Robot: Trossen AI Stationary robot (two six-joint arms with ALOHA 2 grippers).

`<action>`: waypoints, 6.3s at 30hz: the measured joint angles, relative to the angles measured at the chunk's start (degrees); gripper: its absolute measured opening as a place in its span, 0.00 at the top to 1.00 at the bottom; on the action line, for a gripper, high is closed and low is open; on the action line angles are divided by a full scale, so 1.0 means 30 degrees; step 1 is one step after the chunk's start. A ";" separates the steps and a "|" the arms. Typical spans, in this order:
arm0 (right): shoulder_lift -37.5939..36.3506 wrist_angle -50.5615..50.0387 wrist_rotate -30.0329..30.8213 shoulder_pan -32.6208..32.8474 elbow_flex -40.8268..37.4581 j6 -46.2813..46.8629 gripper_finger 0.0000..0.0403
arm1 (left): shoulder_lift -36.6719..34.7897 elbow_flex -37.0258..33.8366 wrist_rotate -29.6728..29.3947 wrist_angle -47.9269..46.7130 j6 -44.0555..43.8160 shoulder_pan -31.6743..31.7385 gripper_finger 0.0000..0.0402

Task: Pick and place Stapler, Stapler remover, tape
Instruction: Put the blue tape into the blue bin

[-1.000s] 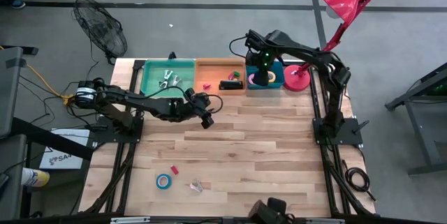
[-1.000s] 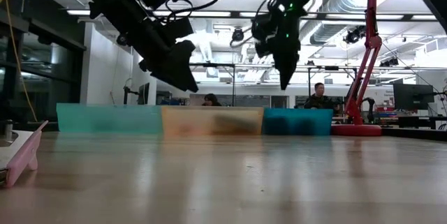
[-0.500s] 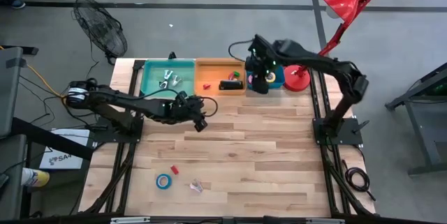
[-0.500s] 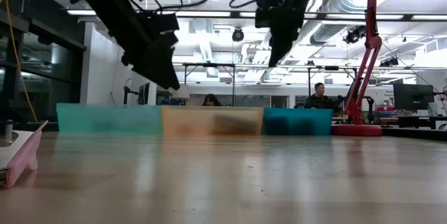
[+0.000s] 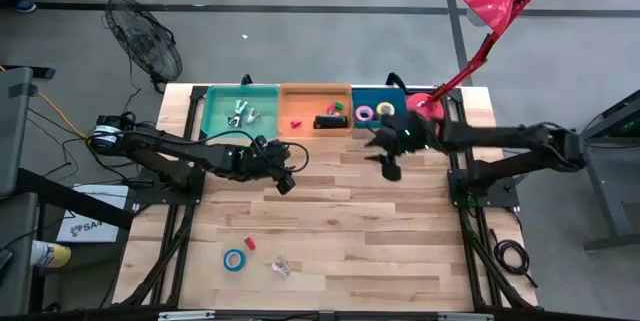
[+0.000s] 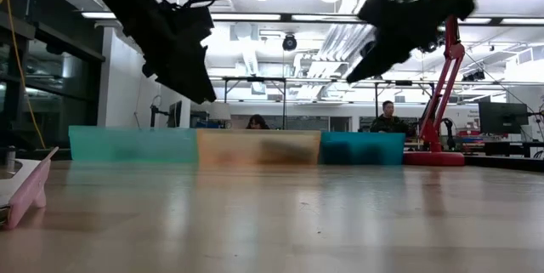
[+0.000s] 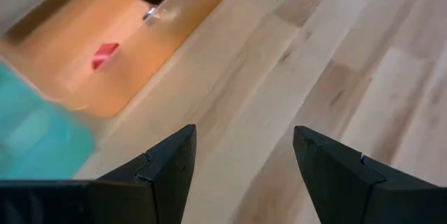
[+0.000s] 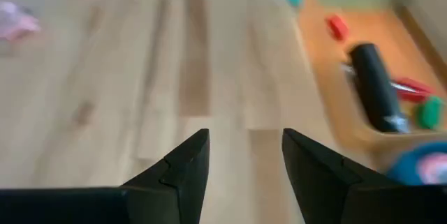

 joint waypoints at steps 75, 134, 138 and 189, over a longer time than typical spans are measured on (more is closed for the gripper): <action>-0.4664 0.5931 0.6127 0.9224 -0.7938 0.3672 0.57 | 0.3507 0.0000 1.3037 -0.6434 -2.0259 -1.3828 0.72; 0.5764 2.7229 0.0791 0.7476 -0.6666 -0.2459 0.57 | 0.4083 0.4532 -0.1805 1.1484 1.3293 -0.2807 0.91; 0.6820 2.7059 0.0742 0.7490 -0.5712 -0.2488 0.57 | 0.4581 0.4532 -0.1721 1.2090 1.3746 -0.2839 0.91; 0.1720 1.0788 0.6022 0.2194 -0.4384 0.0155 0.93 | 0.4629 0.4546 -0.4781 0.5345 1.1944 -0.2820 0.52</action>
